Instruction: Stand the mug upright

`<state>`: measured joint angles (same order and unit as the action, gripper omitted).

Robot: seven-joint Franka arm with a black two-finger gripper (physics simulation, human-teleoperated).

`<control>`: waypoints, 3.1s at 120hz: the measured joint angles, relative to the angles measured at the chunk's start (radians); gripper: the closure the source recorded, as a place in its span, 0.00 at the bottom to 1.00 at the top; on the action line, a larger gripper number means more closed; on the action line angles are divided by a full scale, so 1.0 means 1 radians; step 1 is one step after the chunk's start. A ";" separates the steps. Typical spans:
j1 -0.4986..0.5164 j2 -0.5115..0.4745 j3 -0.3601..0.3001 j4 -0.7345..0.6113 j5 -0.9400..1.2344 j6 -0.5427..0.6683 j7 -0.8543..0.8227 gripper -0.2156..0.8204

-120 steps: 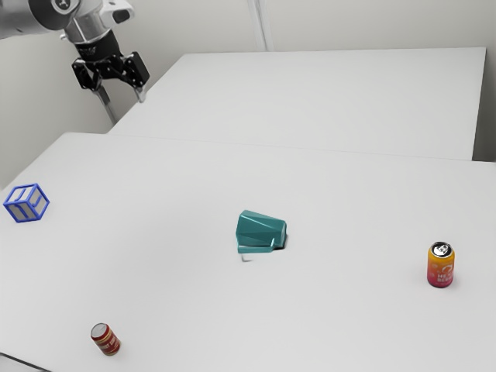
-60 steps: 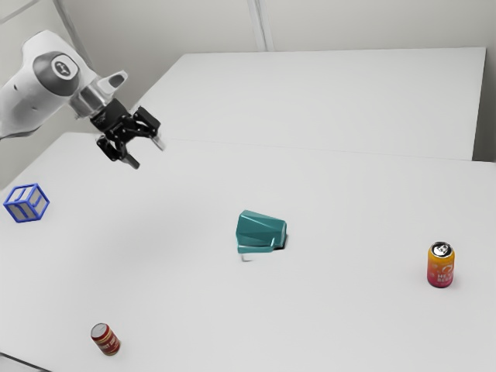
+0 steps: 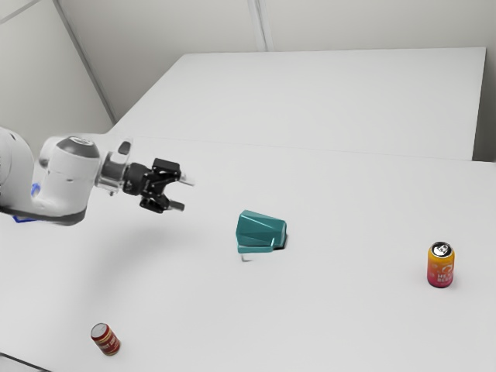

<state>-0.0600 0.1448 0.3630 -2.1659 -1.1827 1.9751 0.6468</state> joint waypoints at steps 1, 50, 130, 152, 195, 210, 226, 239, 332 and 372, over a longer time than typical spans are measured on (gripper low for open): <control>-0.001 0.003 -0.001 -0.002 -0.007 0.002 0.007 0.23; -0.068 0.108 -0.016 -0.041 -0.267 0.024 0.280 0.23; -0.140 0.058 -0.037 -0.190 -0.496 0.021 0.489 0.23; -0.153 0.061 -0.052 -0.191 -0.541 0.022 0.514 0.23; -0.155 0.089 -0.095 -0.174 -0.602 0.033 0.541 0.24; -0.155 0.090 -0.097 -0.172 -0.614 0.036 0.544 0.45; -0.156 0.090 -0.108 -0.172 -0.628 0.039 0.544 0.72; -0.156 0.089 -0.112 -0.172 -0.637 0.044 0.544 0.84; -0.147 0.003 -0.069 0.170 0.339 0.162 0.350 0.97; -0.152 0.030 -0.081 0.219 1.014 0.188 -0.012 0.97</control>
<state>-0.2121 0.1753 0.2825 -1.9466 -0.1689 2.1634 0.6349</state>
